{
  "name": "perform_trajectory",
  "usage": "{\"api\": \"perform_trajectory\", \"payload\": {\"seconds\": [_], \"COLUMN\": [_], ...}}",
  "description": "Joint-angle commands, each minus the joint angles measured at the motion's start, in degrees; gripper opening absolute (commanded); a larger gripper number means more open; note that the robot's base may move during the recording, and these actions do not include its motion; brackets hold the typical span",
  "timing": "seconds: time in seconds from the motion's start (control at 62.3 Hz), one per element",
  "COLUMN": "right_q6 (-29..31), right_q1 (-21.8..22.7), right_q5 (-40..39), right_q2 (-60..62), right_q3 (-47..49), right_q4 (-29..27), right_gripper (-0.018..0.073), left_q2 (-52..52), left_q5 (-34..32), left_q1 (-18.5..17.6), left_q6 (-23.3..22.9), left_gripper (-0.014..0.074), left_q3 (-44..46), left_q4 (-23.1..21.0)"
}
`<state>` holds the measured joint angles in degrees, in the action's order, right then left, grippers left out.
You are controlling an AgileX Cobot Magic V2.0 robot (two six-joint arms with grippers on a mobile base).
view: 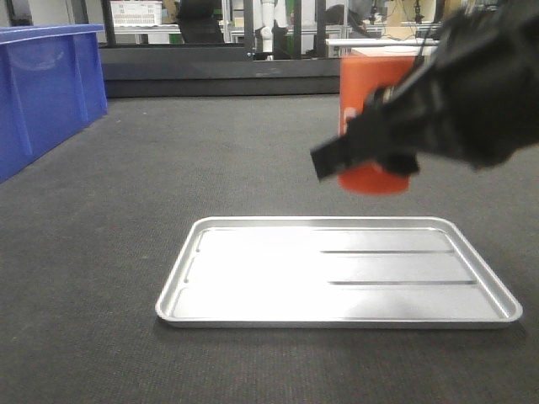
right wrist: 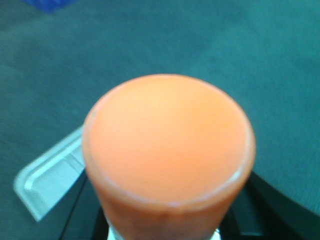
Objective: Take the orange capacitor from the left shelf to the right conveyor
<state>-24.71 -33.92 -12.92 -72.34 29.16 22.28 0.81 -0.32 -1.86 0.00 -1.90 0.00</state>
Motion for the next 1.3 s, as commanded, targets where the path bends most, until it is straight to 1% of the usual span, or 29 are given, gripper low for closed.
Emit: {"api": "perform_trajectory", "payload": {"seconds": [0.0,0.048,0.096,0.193,0.209,0.241,0.273,0.337,0.514,0.706,0.819,0.947,1.011,1.059,1.092,1.14,1.188,1.284], "right_q6": [0.31,0.31,0.31,0.31,0.31,0.31,0.31,0.31,0.31,0.31,0.31,0.19,-0.42,-0.64,-0.71,-0.71,-0.71,-0.71], "right_q1": [0.75,0.75,0.75,0.75,0.75,0.75,0.75,0.75,0.75,0.75,0.69,0.69,0.69,0.69,0.69,0.69,0.69,0.69], "right_q5": [-6.96,-8.74,-10.62,-13.84,-14.26,-14.92,-15.03,-14.62,-13.07,-13.97,-14.52,-14.42,-12.6,-10.33,-8.77,-5.66,-2.45,3.2], "right_q2": [-1.93,-3.12,-4.23,-5.92,-6.07,-6.47,-6.64,-6.62,-6.62,-6.2,-3.96,1.73,5.37,8.39,10.1,13.33,15.79,19.39], "right_q3": [2.15,2.15,2.15,2.15,2.15,2.15,2.15,2.15,2.15,2.15,2.15,2.15,2.15,2.15,2.15,2.15,2.15,2.15], "right_q4": [-0.07,-0.07,-0.07,-0.07,-0.07,-0.07,-0.07,-0.07,-0.07,-0.07,-0.07,-0.07,-0.07,-0.07,-0.07,-0.07,-0.07,0.0], "right_gripper": [0.0071,0.0104,0.0181,0.0453,0.0517,0.0611,0.0651,0.0627,0.0627,0.0627,0.0627,0.0617,0.0549,0.0435,0.0351,0.017,0.0033,0.0088], "left_q2": [-0.58,-0.58,-0.58,-0.58,-0.58,-0.58,-0.58,-0.58,-0.58,-0.58,-0.58,-0.58,-0.58,-0.58,-0.58,-0.58,-0.58,-0.58], "left_q5": [-4.85,-4.85,-4.85,-4.85,-4.85,-4.85,-4.85,-4.85,-4.85,-4.85,-4.85,-4.85,-4.85,-4.85,-4.85,-4.85,-4.85,-4.85], "left_q1": [-0.44,-0.44,-0.44,-0.44,-0.44,-0.44,-0.44,-0.44,-0.44,-0.44,-0.44,-0.44,-0.44,-0.44,-0.44,-0.44,-0.44,-0.44], "left_q6": [0.0,0.0,0.0,0.0,0.0,-0.38,-0.38,0.0,0.0,0.0,0.0,0.0,0.0,0.0,0.0,0.0,0.0,0.0], "left_gripper": [-0.0105,-0.0105,-0.0105,-0.0105,-0.0105,-0.0105,-0.0105,-0.0105,-0.0105,-0.0105,-0.0105,-0.0105,-0.0105,-0.0105,-0.0105,-0.0105,-0.0105,-0.0105], "left_q3": [0.45,0.45,0.45,0.45,0.45,0.45,0.45,0.45,0.45,0.45,0.45,0.45,0.45,0.45,0.45,0.45,0.45,0.45], "left_q4": [-0.31,-0.31,-0.31,-0.31,-0.31,-0.31,-0.31,-0.31,-0.31,-0.31,-0.31,-0.31,-0.31,-0.31,-0.31,-0.31,-0.31,-0.31]}}
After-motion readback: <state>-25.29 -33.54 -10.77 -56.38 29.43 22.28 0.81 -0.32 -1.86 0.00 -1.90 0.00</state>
